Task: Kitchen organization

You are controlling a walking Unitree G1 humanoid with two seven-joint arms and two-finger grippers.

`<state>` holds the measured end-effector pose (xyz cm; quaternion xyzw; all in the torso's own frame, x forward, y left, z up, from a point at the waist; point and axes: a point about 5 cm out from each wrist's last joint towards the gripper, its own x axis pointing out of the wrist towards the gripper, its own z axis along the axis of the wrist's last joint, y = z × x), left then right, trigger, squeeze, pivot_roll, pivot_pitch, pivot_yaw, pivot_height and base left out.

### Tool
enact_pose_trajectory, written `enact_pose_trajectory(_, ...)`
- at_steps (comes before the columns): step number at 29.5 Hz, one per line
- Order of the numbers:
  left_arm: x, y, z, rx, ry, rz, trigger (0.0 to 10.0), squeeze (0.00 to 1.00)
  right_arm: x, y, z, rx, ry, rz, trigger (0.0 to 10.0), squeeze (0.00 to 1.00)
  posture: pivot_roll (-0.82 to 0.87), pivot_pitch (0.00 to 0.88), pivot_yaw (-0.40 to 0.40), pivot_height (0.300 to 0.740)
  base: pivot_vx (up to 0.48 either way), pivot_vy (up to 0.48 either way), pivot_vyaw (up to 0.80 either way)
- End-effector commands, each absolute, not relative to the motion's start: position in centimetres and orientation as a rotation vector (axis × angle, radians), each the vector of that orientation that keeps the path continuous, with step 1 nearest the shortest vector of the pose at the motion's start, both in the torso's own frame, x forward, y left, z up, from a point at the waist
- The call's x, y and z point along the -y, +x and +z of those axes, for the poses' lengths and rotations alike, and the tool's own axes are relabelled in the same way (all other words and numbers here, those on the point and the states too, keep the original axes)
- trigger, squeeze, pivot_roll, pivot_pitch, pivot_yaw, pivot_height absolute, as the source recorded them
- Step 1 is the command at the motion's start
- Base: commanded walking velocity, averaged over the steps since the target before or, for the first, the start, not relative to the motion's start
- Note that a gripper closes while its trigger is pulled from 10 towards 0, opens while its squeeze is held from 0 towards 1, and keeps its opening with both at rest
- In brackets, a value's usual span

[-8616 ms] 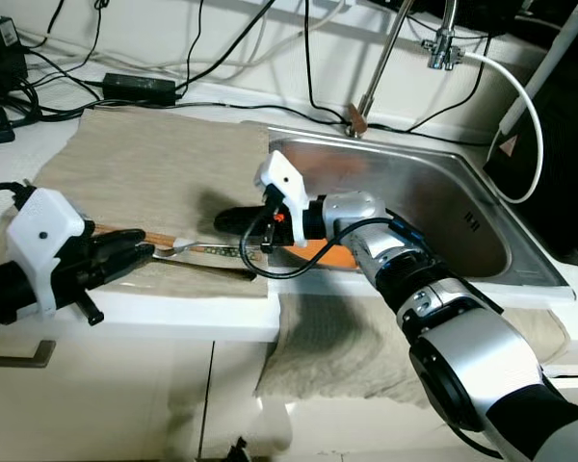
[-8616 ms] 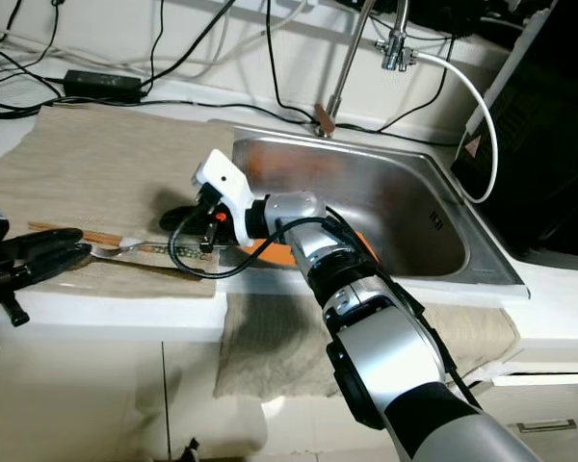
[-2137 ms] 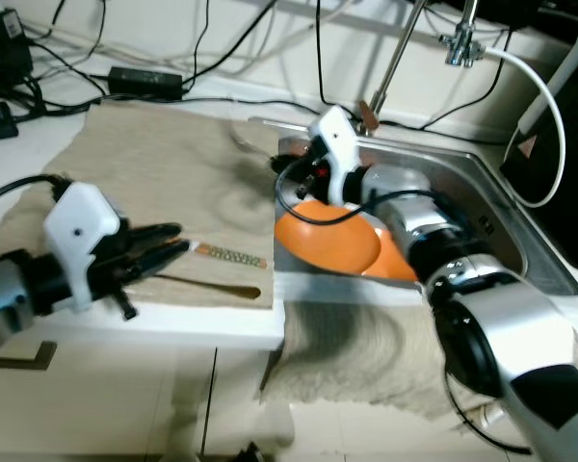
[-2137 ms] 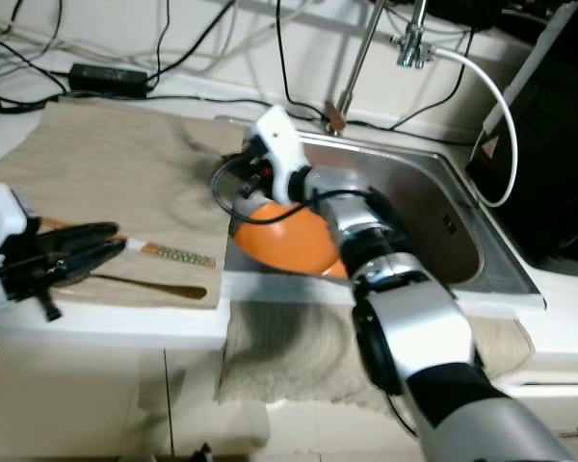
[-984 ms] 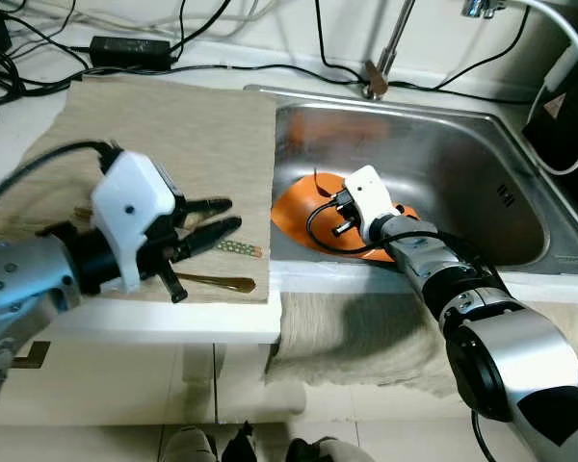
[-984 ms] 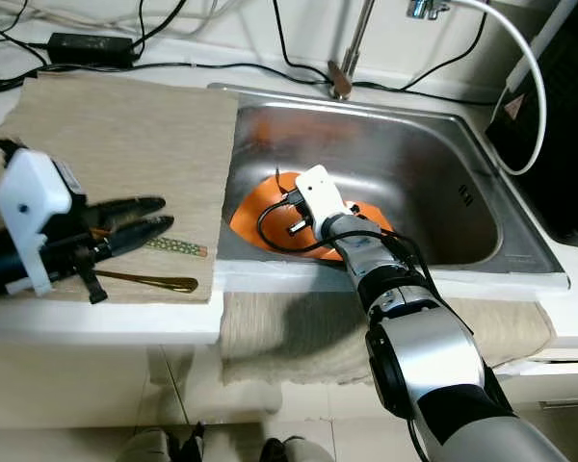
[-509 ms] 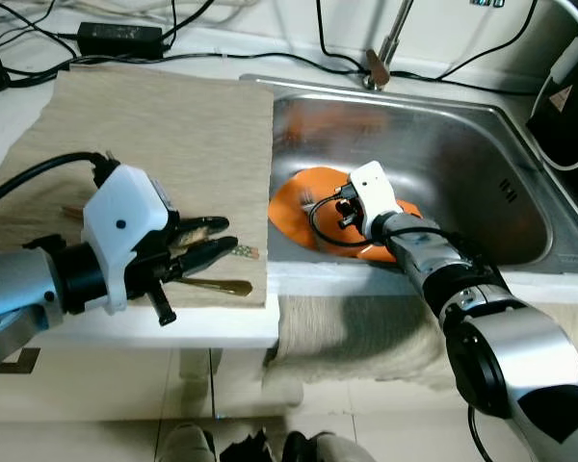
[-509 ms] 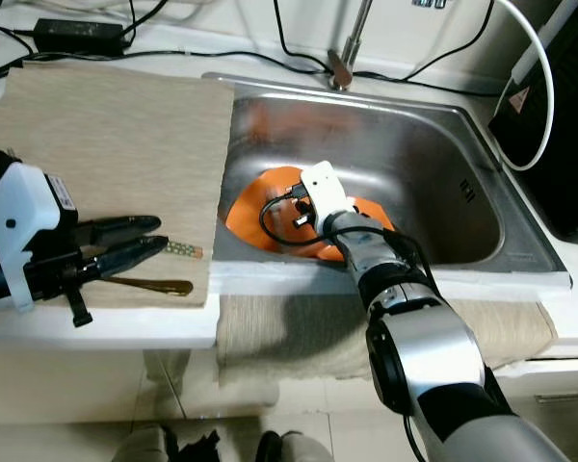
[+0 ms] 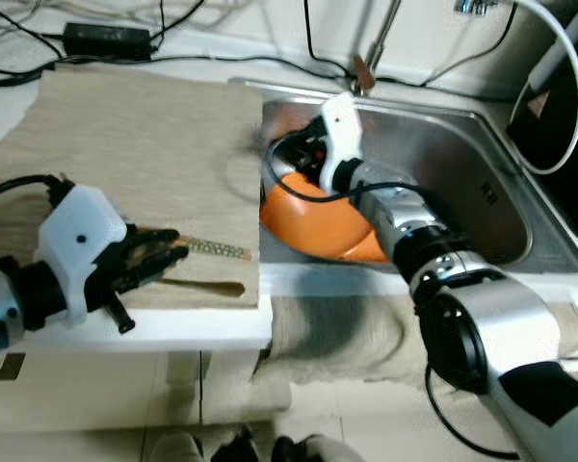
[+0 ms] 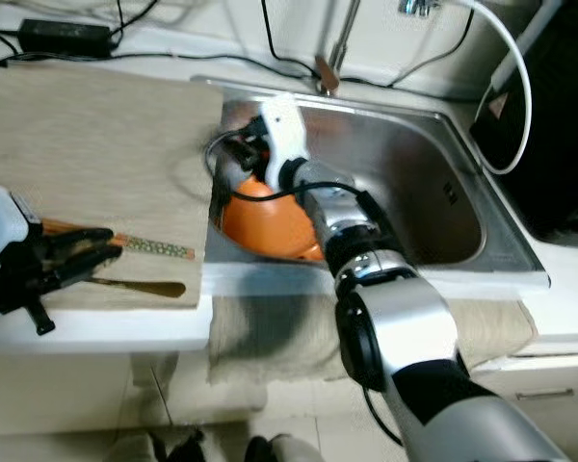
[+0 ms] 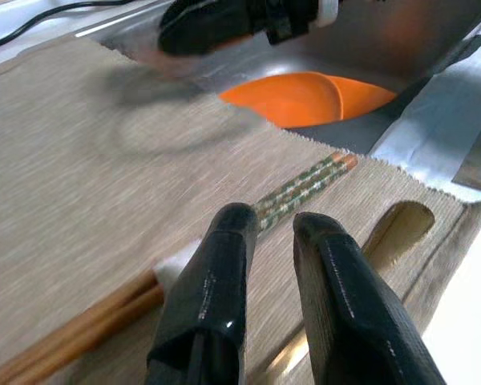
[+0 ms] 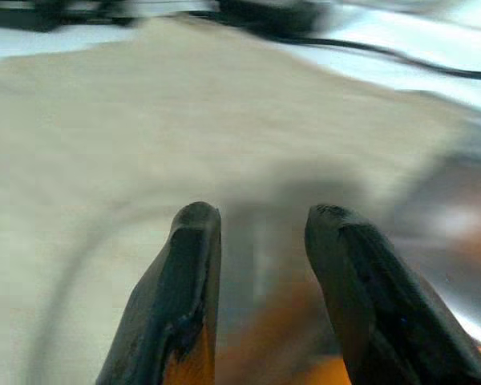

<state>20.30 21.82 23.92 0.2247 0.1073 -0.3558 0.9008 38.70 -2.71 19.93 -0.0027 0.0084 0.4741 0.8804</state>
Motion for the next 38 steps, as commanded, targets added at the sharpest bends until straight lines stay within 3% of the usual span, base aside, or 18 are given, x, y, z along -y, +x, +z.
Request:
enact_pose_trajectory(1, -21.8, 20.0, 23.8, -0.235, 0.486, -0.763, 10.0, 0.00, 2.7, 38.5, 20.6, -0.011, -0.023, 1.082, 10.0, 1.00, 0.12, 0.024, -0.223, 0.740, 0.000, 0.000, 0.00)
enact_pose_trajectory(2, -22.1, 19.8, 23.6, -0.252, 0.490, -0.762, 10.0, 0.00, 1.7, 37.8, 20.3, -0.034, -0.075, 1.206, 10.0, 1.00, 0.12, 0.019, -0.228, 0.740, 0.000, 0.000, 0.00)
enact_pose_trajectory(10, -22.6, 19.3, 23.7, -0.255, 0.492, -0.725, 10.0, 0.00, 0.5, 36.6, 21.0, -0.029, -0.070, 1.444, 10.0, 1.00, 0.14, 0.012, -0.247, 0.740, 0.000, 0.000, 0.00)
enact_pose_trajectory(18, -22.3, 19.3, 23.6, -0.232, 0.486, -0.708, 10.0, 0.00, 1.7, 36.8, 22.2, 0.071, -0.087, 1.387, 10.0, 1.00, 0.13, 0.000, -0.249, 0.740, 0.000, 0.000, 0.00)
enact_pose_trajectory(30, -21.8, 20.6, 23.1, -0.194, 0.467, -0.705, 10.0, 0.00, 3.5, 33.9, 19.8, 0.151, -0.028, 1.289, 10.0, 1.00, 0.09, 0.000, -0.191, 0.740, 0.000, 0.000, 0.00)
enact_pose_trajectory(38, -21.3, 21.1, 22.9, -0.196, 0.480, -0.751, 10.0, 0.00, 1.9, 33.1, 17.8, 0.082, -0.067, 1.269, 10.0, 1.00, 0.07, 0.000, -0.155, 0.740, 0.000, 0.000, 0.00)
